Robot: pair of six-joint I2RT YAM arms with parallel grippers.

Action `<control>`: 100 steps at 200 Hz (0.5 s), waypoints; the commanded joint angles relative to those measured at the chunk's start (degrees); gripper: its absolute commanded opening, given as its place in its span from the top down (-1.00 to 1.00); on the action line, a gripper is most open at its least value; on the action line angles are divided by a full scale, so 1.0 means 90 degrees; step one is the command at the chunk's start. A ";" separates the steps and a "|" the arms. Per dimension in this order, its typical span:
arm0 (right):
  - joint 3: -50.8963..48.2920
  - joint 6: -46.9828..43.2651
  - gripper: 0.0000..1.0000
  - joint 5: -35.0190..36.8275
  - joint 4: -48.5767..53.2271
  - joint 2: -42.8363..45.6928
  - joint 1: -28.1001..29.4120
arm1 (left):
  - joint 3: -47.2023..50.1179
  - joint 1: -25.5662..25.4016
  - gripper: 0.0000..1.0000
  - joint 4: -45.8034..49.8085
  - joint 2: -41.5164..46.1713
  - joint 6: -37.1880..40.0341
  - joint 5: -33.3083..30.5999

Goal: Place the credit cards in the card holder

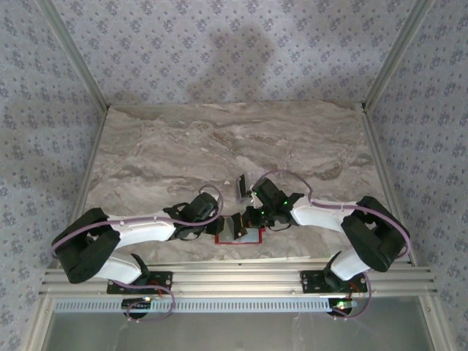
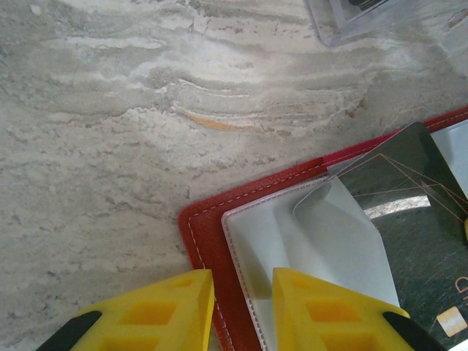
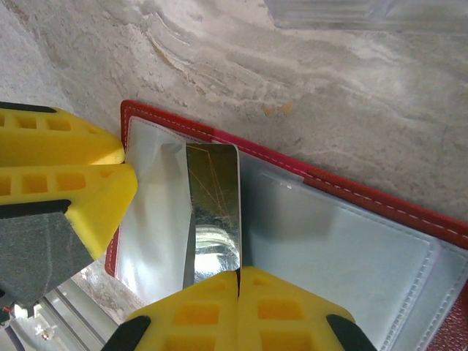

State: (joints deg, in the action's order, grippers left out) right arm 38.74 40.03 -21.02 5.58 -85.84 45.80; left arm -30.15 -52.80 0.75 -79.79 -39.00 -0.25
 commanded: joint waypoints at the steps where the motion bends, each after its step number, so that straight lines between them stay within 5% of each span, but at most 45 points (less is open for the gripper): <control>1: -0.0062 0.0159 1.00 0.0311 -0.0110 -0.0091 0.0110 | 0.0105 -0.0195 0.47 -0.0064 -0.0238 -0.0075 -0.0045; 100: -0.0133 0.0551 1.00 0.0571 -0.0421 0.0014 0.0448 | 0.0125 -0.0369 0.49 -0.0172 -0.0354 -0.0188 -0.0129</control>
State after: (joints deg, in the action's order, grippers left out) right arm 38.33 43.35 -18.15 3.40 -85.84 48.64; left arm -30.15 -54.89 -1.58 -81.06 -39.83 -3.31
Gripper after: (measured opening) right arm 0.066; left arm 0.253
